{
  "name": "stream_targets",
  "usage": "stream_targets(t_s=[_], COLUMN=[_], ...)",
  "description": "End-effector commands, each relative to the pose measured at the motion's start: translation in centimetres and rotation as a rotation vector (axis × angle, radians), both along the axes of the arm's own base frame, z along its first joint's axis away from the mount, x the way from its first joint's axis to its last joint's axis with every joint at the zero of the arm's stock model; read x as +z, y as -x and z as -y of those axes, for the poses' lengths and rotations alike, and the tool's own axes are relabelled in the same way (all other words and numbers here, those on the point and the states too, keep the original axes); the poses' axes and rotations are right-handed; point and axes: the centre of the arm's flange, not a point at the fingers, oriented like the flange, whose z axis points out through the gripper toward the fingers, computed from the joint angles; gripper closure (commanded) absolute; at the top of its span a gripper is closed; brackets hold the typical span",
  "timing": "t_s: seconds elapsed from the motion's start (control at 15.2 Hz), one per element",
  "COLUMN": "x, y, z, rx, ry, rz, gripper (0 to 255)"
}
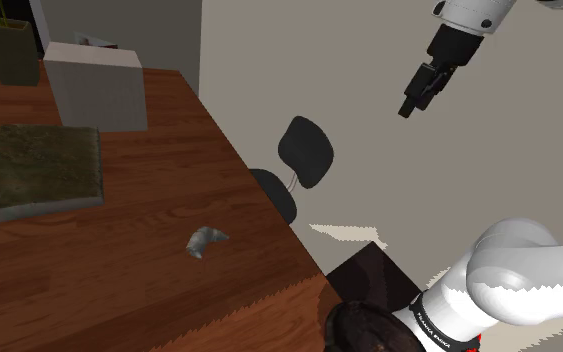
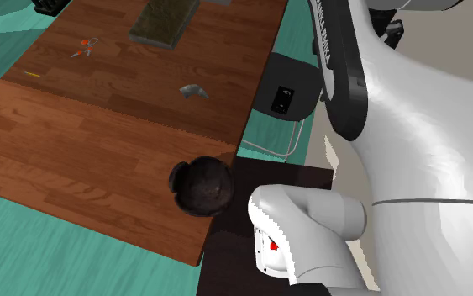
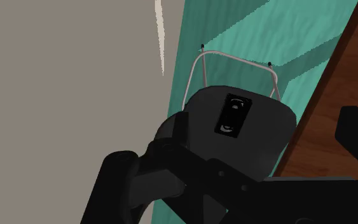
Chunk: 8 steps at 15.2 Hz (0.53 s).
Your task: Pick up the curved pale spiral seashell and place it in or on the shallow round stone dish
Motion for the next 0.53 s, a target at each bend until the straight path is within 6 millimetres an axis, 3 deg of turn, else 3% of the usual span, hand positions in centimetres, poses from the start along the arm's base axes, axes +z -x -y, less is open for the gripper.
stream_targets(t_s=[0.0,0.46], x=[0.0,-5.1], y=[0.0,-0.6], z=[0.0,-7.3], rx=[0.000,-0.134], ry=[0.000,-0.030], rz=[0.000,-0.039], gripper=[0,0])
